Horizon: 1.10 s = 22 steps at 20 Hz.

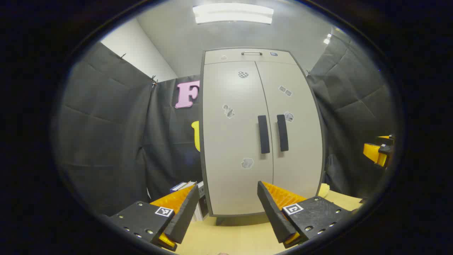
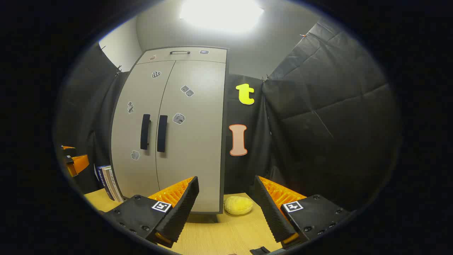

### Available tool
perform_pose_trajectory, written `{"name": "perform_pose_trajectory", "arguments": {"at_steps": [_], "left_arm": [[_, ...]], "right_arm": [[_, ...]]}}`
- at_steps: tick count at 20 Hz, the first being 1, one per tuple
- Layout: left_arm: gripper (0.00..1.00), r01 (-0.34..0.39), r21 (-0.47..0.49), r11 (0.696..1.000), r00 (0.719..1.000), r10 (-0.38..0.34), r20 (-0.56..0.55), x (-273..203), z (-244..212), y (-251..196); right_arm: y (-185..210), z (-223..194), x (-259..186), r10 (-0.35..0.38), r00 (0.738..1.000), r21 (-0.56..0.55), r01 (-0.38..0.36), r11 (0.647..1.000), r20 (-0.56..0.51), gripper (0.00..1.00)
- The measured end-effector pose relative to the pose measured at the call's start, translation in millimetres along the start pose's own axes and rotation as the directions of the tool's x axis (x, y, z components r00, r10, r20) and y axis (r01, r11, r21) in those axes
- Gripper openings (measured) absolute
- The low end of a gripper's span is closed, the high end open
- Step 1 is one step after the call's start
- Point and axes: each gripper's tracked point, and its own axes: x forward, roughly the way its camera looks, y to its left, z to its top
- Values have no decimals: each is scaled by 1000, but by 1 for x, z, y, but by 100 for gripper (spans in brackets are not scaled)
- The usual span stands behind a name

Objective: Open the right door of the double-door shoe cabinet with the right hand, and open the left door with the left hand.

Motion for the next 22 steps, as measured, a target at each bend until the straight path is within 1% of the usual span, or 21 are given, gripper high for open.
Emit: {"name": "perform_pose_trajectory", "arguments": {"at_steps": [2, 3, 4, 5, 6, 7, 8, 14, 15, 16, 17, 19, 20, 22], "left_arm": [[99, -2, 5, 1000, 1000, 2, 2, -1, 1, 0], [96, -1, 8, 1000, 1000, 1, 5, -1, 1, -2], [96, 1, 10, 1000, 1000, -1, 8, 0, 3, -3], [99, 1, 12, 1000, 1000, -1, 9, -1, 2, -4], [96, 0, 11, 1000, 1000, 0, 8, -1, 3, -4], [99, -1, 9, 1000, 1000, 1, 6, -1, 1, -4], [96, -4, 8, 1000, 1000, 4, 6, -2, 1, -3], [96, -15, 17, 1000, 1000, 15, 25, -9, 7, -2], [99, -17, 17, 1000, 1000, 17, 24, -11, 7, -2], [96, -20, 17, 1000, 1000, 20, 23, -11, 6, -1], [99, -23, 17, 1000, 999, 23, 22, -11, 6, 0], [99, -32, 19, 999, 999, 32, 20, -14, 6, 3], [96, -38, 21, 999, 999, 37, 19, -15, 5, 6], [96, -51, 24, 998, 999, 50, 16, -17, 3, 12]], "right_arm": [[0, 2, 4, -2, 1000, -5, 2, 1000, 5, 98], [0, 3, 4, 0, 1000, -7, 0, 1000, 8, 99], [0, 3, 5, 4, 1000, -8, -4, 1000, 9, 99], [0, 4, 4, 7, 1000, -7, -7, 1000, 10, 99], [1, 4, 3, 10, 1000, -6, -10, 1000, 11, 99], [1, 4, 4, 12, 1000, -4, -12, 1000, 11, 99], [0, 4, 4, 15, 1000, -4, -15, 1000, 11, 99], [4, 9, 6, 33, 999, 2, -33, 999, 18, 99], [6, 9, 7, 38, 999, 4, -38, 999, 17, 99], [9, 10, 8, 46, 999, 6, -46, 999, 17, 99], [12, 11, 10, 53, 998, 8, -53, 999, 17, 99], [20, 15, 15, 71, 997, 15, -71, 997, 23, 99], [27, 18, 18, 85, 996, 21, -86, 996, 27, 98], [38, 24, 24, 109, 993, 30, -110, 993, 35, 98]]}}
